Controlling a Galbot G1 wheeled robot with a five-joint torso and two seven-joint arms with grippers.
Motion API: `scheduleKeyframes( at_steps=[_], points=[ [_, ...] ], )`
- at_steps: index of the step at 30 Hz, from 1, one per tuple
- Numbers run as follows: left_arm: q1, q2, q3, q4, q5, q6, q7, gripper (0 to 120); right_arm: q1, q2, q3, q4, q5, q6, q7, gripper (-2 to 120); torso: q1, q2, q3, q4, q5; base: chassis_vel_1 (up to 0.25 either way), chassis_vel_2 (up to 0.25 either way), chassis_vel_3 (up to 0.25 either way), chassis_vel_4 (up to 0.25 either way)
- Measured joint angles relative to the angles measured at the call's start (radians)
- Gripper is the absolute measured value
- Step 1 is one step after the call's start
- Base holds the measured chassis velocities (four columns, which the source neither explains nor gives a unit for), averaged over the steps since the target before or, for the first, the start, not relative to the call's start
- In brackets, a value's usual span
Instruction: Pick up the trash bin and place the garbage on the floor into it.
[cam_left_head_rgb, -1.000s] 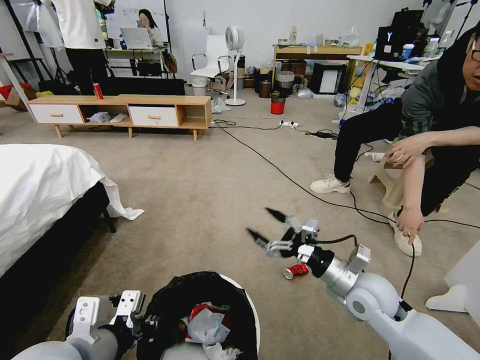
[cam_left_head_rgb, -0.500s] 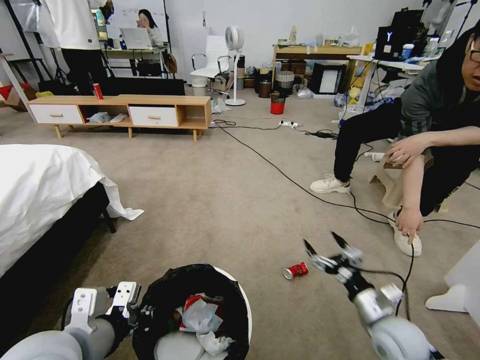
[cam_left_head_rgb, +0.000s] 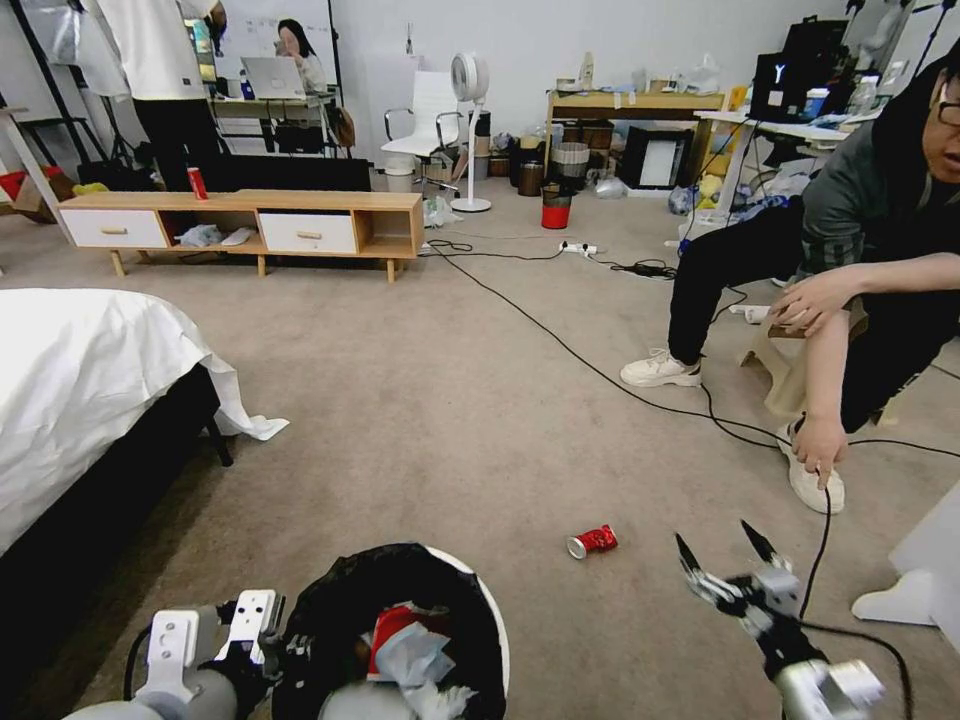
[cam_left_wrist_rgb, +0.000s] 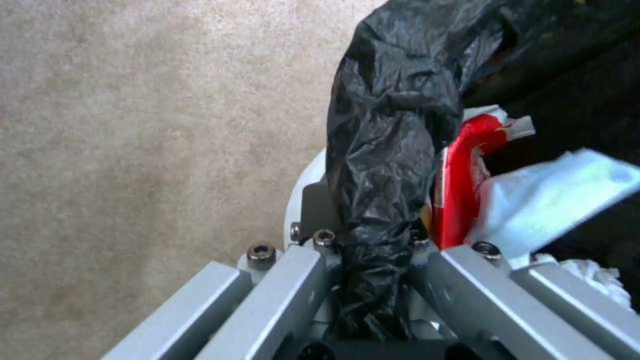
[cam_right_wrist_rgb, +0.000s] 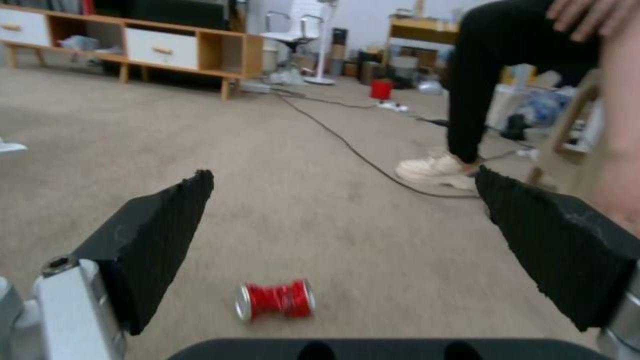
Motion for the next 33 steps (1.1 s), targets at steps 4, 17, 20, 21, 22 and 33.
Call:
scheduleKeyframes(
  at_steps=[4,17,20,21,22,33],
  points=[
    [0.006,-0.041,0.004,-0.012,0.02,0.0,0.003,1,-0.055,0.102,0.043,0.008,-0.083,0.052,-0.02,100,0.0,0.0,0.0,0.0003,-0.0002,0.0,0.0,0.0,0.0],
    [0.027,-0.042,0.007,-0.008,0.041,0.0,0.02,1,-0.092,0.213,0.098,0.018,-0.126,0.108,-0.1,100,0.0,0.0,0.0,0.0006,-0.0005,0.0,0.0,0.0,0.0],
    [0.019,-0.037,0.009,-0.008,0.04,0.0,0.02,1,-0.083,0.225,0.097,0.002,-0.139,0.11,-0.123,100,0.0,0.0,0.0,0.0005,-0.0002,0.0,0.0,0.0,0.0],
    [0.012,-0.033,0.009,-0.013,0.036,0.0,0.019,1,-0.081,0.228,0.097,-0.004,-0.141,0.112,-0.133,100,0.0,0.0,0.0,0.0006,-0.0003,0.0,0.0,0.0,0.0],
    [0.009,-0.028,0.009,-0.019,0.031,0.0,0.017,1,-0.084,0.228,0.096,-0.008,-0.14,0.113,-0.143,100,0.0,0.0,0.0,0.0006,-0.0004,0.0,0.0,0.0,0.0],
    [0.0,-0.005,0.002,-0.029,0.013,0.0,0.012,1,-0.108,0.21,0.048,-0.029,-0.123,0.106,-0.149,100,0.0,0.0,0.0,0.0005,-0.0003,0.0,0.0,0.0,0.0]
  ],
)
